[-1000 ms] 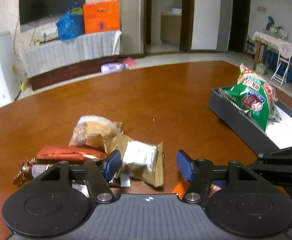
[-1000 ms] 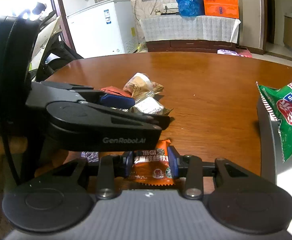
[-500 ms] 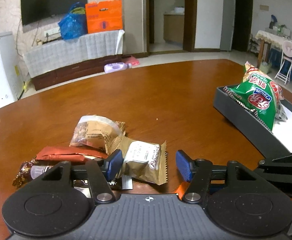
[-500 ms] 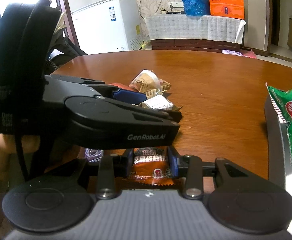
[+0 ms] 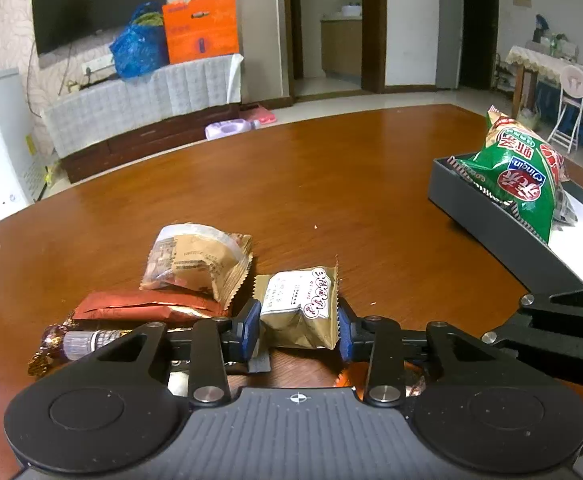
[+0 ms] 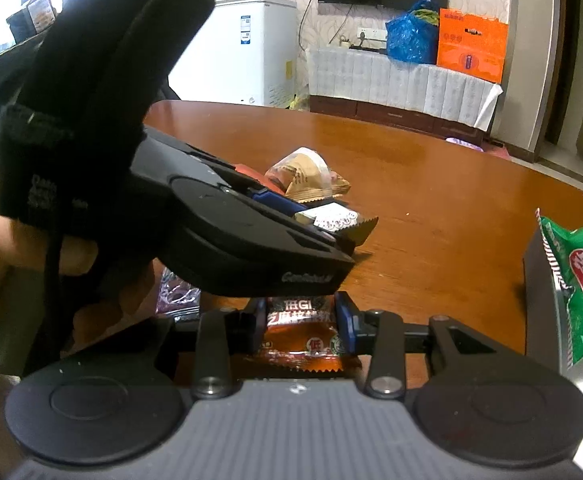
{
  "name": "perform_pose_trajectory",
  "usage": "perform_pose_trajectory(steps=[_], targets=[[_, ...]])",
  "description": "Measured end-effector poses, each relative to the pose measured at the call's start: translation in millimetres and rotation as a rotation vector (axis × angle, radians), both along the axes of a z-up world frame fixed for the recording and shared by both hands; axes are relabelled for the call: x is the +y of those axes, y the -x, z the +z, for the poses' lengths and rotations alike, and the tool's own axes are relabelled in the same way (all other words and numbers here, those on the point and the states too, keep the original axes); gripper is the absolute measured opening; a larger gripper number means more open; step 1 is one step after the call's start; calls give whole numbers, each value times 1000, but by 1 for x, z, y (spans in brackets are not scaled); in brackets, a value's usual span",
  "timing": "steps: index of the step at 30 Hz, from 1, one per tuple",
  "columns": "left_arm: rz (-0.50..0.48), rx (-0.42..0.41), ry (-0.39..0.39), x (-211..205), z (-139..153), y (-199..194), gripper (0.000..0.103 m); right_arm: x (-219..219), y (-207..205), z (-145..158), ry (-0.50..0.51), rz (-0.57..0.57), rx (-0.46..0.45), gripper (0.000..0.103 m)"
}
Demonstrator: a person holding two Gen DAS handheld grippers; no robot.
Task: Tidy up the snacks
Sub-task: 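Grasp the gold-wrapped pastry with the left tool while the right tool holds the orange packet, then carry the gold pastry with the left tool while the right tool carries the orange packet to the tray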
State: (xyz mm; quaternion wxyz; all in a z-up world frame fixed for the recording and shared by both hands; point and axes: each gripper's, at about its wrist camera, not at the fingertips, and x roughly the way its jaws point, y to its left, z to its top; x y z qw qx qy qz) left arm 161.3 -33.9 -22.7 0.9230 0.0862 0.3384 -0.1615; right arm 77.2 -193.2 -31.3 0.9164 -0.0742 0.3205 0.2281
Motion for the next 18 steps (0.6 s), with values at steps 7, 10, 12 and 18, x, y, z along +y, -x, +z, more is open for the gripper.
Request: perform_pose_trajectory(steps=[7, 10, 12, 18], targets=[[15, -53, 31, 2, 21, 19, 39, -4, 10, 4, -2, -53, -35, 38], [24, -74, 66, 4, 32, 29, 39, -7, 21, 10, 19, -78, -100, 38], [26, -85, 81, 6, 38, 37, 39, -11, 29, 14, 20, -99, -134, 38], [21, -109, 91, 9, 52, 57, 39, -33, 57, 32, -23, -167, -206, 37]])
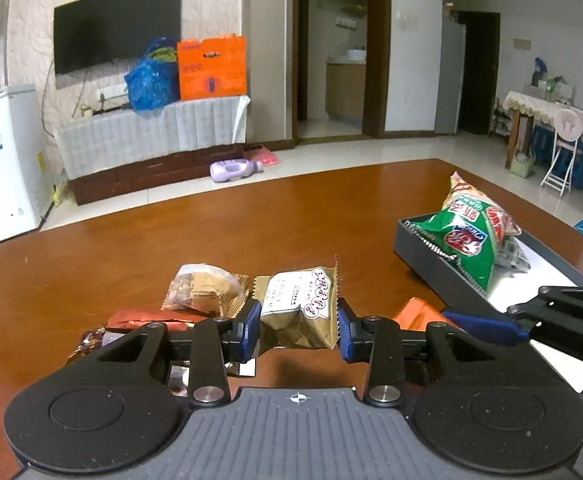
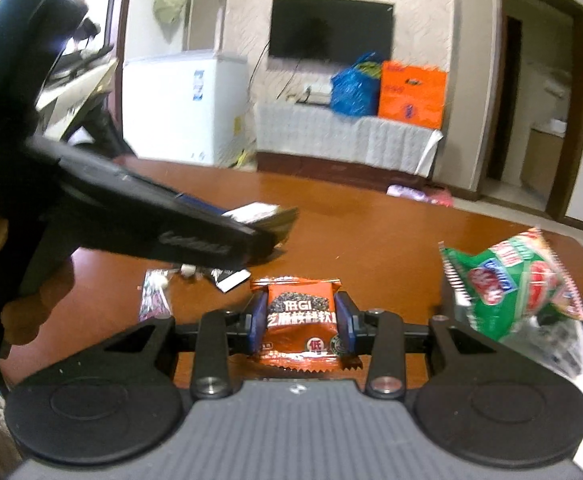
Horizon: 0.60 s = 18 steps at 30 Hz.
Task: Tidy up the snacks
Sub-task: 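Carry the gold pastry with the left tool while the right tool carries the orange packet to the tray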
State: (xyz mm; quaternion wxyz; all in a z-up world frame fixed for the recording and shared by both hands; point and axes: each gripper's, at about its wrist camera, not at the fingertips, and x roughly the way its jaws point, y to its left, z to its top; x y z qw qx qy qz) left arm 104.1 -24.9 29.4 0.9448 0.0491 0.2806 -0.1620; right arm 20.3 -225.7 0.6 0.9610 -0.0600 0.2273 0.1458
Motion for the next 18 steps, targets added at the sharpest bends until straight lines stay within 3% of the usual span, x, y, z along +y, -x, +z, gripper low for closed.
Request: perform_pose_trajectory(steps=[7, 18], targets=[[9, -26, 8, 0, 10, 21, 39, -13, 31, 12, -41, -8, -29, 37], [-39, -75, 22, -10, 19, 44, 39, -30, 82, 32, -61, -81, -166, 37]])
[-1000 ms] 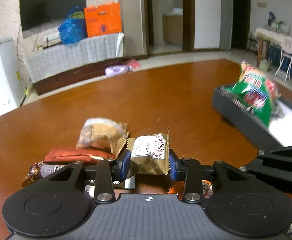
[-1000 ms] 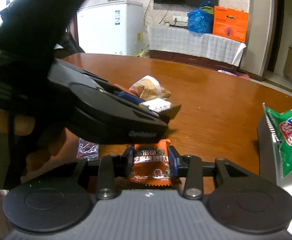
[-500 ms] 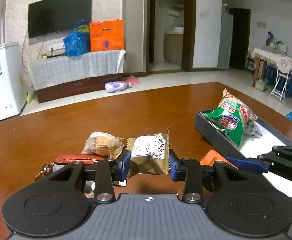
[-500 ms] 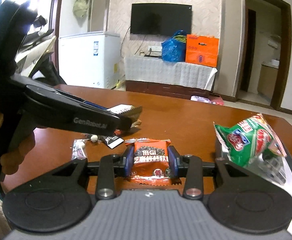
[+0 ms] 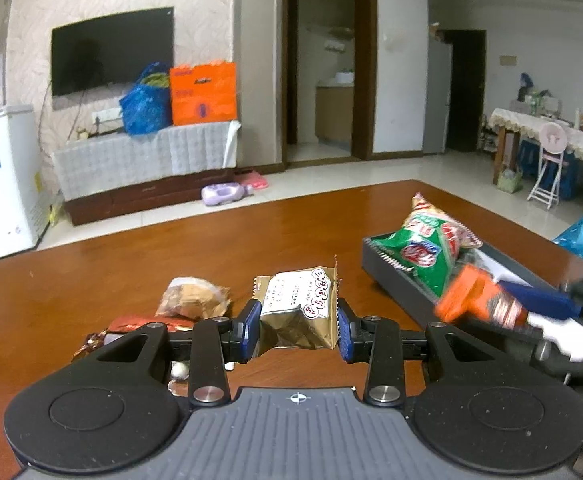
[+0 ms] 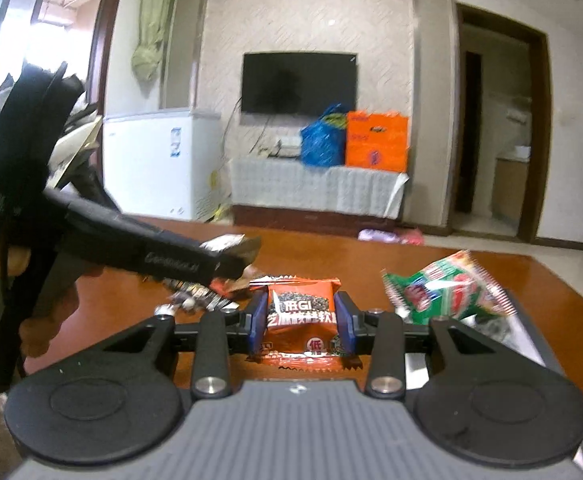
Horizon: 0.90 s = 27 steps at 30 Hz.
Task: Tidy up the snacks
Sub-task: 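Carry the gold pastry with the left tool while the right tool carries the orange packet to the tray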
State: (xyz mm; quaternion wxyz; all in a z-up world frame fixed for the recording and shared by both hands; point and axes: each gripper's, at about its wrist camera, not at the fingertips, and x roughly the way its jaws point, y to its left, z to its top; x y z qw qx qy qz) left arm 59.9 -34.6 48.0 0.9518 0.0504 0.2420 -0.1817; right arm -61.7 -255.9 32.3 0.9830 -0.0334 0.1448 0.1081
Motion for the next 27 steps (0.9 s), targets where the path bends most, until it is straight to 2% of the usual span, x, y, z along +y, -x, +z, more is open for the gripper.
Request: perform_pose_trajectory(steps=[4, 7, 12, 14, 17, 19, 27], targets=[[-57, -7, -10, -16, -1, 7, 39, -21, 10, 14, -46, -64, -60, 37], [-103, -23, -24, -31, -2, 12, 39, -41, 16, 18, -95, -121, -66, 37], [-167, -23, 3, -55, -4, 16, 39, -75, 23, 24, -173, -217, -76, 37], [-192, -22, 11, -64, -5, 16, 39, -87, 26, 28, -187, -250, -89, 37], [-233, -20, 12, -78, -9, 18, 39, -105, 31, 30, -156, -300, -114, 37], [-261, -24, 6, -89, -12, 19, 39, -118, 32, 27, -136, -331, -88, 37], [-386, -28, -32, -134, -27, 27, 39, -165, 17, 9, -221, -416, 98, 37]])
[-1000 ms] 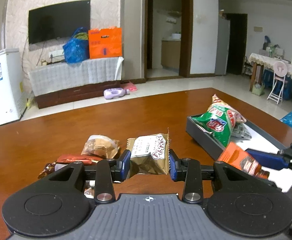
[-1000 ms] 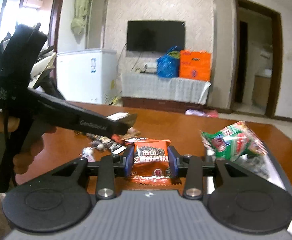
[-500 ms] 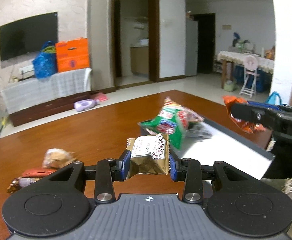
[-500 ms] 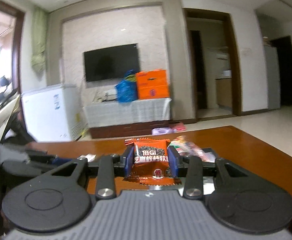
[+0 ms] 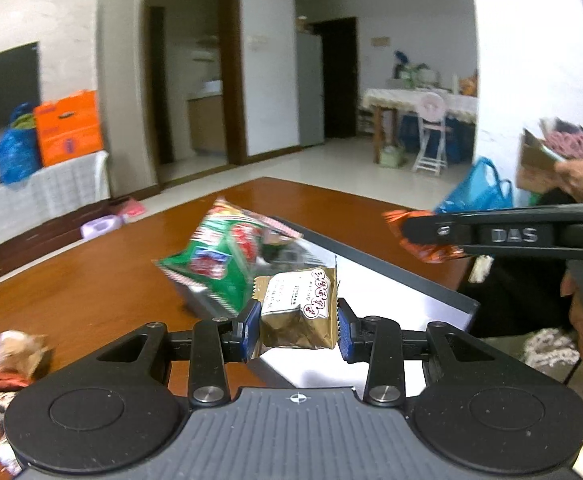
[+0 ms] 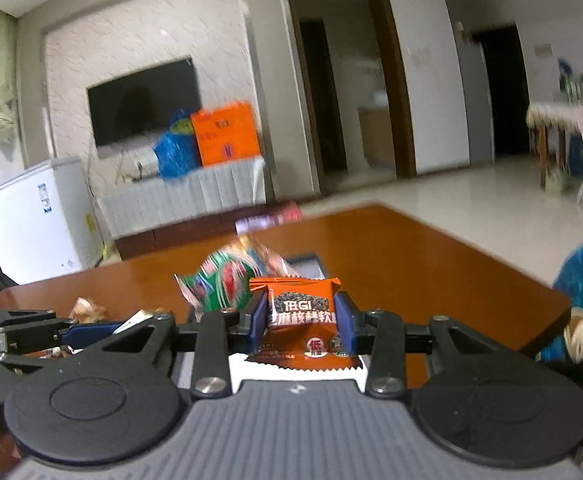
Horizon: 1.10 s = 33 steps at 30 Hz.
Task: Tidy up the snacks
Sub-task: 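Carry the gold pastry with the left tool while the right tool carries the orange packet to the tray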
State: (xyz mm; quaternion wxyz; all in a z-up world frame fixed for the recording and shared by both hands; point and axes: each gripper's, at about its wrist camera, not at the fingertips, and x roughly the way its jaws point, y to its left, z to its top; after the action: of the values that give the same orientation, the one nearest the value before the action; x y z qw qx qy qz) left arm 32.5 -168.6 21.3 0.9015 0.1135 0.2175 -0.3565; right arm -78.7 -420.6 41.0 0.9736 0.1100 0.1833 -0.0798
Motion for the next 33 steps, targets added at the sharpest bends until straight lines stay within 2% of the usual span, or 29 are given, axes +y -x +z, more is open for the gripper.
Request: perform_pose_trajectory(steps=[9, 16, 27, 33], targets=[[-60, 48, -44, -21, -16, -3, 39, -7, -21, -22, -36, 18, 125, 37], [-66, 124, -99, -30, -30, -14, 39, -6, -44, -34, -143, 7, 205, 37], [-85, 128, -114, -34, -35, -13, 40, -12, -54, -45, -217, -11, 246, 37], [-70, 147, -129, -34, -40, -18, 41, -10, -55, -46, -206, -16, 253, 37]])
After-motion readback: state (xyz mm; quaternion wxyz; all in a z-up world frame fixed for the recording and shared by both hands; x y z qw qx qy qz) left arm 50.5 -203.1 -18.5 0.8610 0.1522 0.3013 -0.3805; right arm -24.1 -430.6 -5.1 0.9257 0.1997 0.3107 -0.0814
